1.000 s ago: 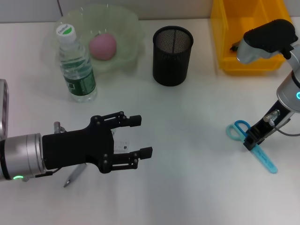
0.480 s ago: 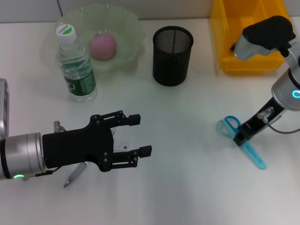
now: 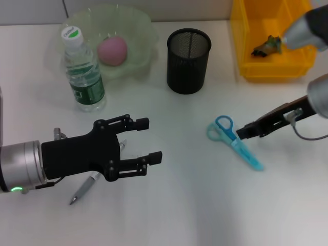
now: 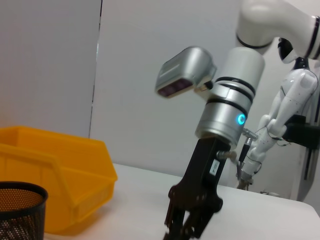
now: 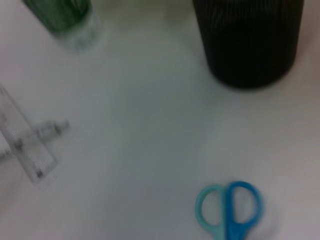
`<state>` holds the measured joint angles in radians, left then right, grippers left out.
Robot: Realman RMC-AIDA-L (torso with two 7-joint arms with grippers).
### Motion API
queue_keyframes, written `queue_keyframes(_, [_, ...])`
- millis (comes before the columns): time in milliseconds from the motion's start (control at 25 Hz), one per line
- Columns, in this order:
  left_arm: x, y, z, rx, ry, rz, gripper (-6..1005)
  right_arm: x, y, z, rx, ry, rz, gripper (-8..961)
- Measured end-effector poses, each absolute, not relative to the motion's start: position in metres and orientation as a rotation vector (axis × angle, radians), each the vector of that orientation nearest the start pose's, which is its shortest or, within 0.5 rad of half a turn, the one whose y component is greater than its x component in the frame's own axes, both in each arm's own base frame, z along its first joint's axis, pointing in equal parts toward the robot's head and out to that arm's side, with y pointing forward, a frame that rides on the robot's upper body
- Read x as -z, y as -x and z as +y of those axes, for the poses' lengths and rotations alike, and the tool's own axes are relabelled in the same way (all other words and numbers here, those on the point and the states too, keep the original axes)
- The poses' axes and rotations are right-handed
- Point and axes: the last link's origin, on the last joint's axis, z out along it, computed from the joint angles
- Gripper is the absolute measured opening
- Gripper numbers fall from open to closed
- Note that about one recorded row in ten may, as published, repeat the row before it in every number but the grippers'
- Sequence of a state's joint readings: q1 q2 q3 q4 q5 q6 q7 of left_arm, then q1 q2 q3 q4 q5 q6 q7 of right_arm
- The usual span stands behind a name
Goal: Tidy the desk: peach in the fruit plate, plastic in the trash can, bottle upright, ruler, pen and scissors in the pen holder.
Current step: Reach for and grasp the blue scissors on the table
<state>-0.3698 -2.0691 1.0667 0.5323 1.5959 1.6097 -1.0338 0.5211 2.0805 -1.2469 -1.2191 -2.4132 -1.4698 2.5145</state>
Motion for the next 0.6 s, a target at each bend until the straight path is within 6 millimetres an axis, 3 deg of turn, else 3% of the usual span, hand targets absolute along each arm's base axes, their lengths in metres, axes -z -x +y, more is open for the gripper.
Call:
queue_keyframes(320, [0.034,0.262,0.273,0.96,2.764,-0.338,787,-0.025,-0.232,0.339,-0.31,2.577,1.232,251])
queue_keyframes(600, [0.034,0.262,0.273,0.96,2.765,-0.336,787,-0.029,-0.234,0.341,-0.313,2.582,1.227,255])
